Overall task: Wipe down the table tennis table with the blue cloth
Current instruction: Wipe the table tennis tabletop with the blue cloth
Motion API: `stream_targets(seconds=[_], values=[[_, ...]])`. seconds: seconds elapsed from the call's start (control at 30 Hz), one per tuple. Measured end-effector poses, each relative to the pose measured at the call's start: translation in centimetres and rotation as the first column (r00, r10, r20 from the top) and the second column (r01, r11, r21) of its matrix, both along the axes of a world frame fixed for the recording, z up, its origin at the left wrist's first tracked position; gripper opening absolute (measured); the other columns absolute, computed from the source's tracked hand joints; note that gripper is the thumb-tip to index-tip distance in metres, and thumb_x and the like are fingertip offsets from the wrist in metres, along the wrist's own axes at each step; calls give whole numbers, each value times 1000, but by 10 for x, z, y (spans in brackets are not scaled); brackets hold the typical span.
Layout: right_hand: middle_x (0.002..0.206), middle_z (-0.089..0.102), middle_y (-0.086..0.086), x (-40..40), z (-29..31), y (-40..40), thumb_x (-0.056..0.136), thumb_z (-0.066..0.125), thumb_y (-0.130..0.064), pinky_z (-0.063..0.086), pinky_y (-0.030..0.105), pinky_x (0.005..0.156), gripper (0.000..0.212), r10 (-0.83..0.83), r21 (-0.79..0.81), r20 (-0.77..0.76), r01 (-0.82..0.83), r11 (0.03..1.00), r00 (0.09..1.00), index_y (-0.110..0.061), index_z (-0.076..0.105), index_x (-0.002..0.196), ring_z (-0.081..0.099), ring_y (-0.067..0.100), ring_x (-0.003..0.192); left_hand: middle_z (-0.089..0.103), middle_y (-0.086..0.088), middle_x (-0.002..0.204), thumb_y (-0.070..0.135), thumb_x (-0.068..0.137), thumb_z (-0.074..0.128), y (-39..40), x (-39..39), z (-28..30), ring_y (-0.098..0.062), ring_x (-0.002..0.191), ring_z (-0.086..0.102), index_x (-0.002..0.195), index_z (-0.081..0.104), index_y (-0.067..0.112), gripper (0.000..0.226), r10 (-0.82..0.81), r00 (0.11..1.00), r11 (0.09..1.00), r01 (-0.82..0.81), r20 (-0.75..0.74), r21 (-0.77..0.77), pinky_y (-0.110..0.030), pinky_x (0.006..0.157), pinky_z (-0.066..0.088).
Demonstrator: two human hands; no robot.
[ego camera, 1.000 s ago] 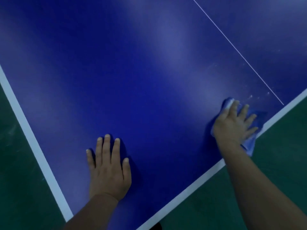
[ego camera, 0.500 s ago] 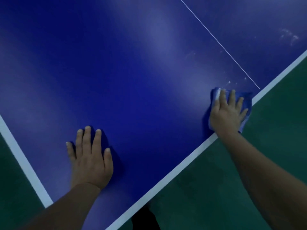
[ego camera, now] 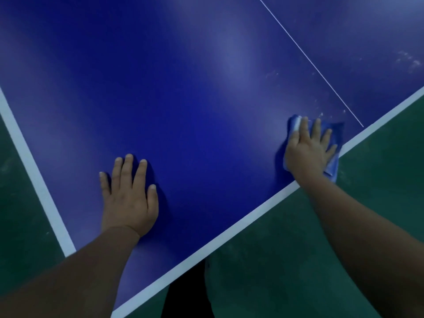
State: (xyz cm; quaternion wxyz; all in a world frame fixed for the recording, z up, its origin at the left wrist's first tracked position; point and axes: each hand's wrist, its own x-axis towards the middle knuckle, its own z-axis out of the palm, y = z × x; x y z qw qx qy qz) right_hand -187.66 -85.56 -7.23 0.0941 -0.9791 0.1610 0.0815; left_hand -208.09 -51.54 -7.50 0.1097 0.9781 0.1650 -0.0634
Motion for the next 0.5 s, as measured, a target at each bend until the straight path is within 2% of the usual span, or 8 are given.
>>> stream_targets(seconds=[0.07,0.1,0.13,0.2,0.27,0.3,0.4,0.5], values=[[168,1,-2,-8,-1,31,103,14,-49,-2,60,121,57,-23,7,27,22,1000,999,-36,8,159,-2,30,154,14,-11,164,45,93,15,0,1,2,-25,153,-1,155,26,14,70,2,1000,1000,-2,-4,-4,-53,122,-5],[168,5,0,-18,-1,50,104,19,-46,1,60,121,57,49,-13,43,-48,999,998,-34,12,159,2,32,154,14,-11,164,46,93,15,0,1,2,-25,153,-1,155,26,14,71,5,1000,1000,-5,-6,-7,-53,122,-5],[168,9,1,-31,-2,68,104,22,-43,3,60,121,56,172,-39,51,-170,985,984,-32,16,158,6,33,153,14,-11,164,46,93,15,1,1,3,-25,153,0,155,27,14,71,8,1000,1000,-8,-9,-7,-53,122,-5],[167,12,-1,-57,-6,87,104,20,-45,4,58,122,55,471,-61,20,-469,881,882,-33,20,157,6,31,154,16,-11,164,46,93,16,1,2,3,-25,153,2,155,29,13,71,16,1000,1000,-16,-12,0,-53,122,-2],[167,9,-5,-58,-8,67,104,11,-51,3,55,123,55,604,-45,-15,-604,795,797,-36,17,157,1,26,154,20,-13,163,46,93,17,0,1,4,-27,152,6,153,32,11,71,13,1000,1000,-13,-7,7,-54,122,1],[168,4,-7,-49,-8,47,103,7,-53,2,55,123,56,578,-53,-27,-578,814,816,-38,12,157,-2,25,154,22,-14,162,45,93,17,-2,1,4,-28,152,8,152,34,10,71,12,1000,1000,-12,2,14,-54,122,2],[168,0,-6,-16,-6,-17,102,5,-51,2,56,123,56,322,-103,-33,-323,941,946,-39,3,157,-3,25,154,28,-16,159,45,93,20,-4,1,2,-32,150,15,150,38,8,70,20,999,999,-21,25,48,-55,120,6],[168,3,-5,-5,-4,-30,100,6,-50,2,57,123,58,251,-91,-37,-253,963,967,-39,4,157,0,27,154,36,-20,154,42,94,25,-11,6,1,-37,145,26,143,47,4,67,17,996,998,-22,85,55,-58,117,12]])
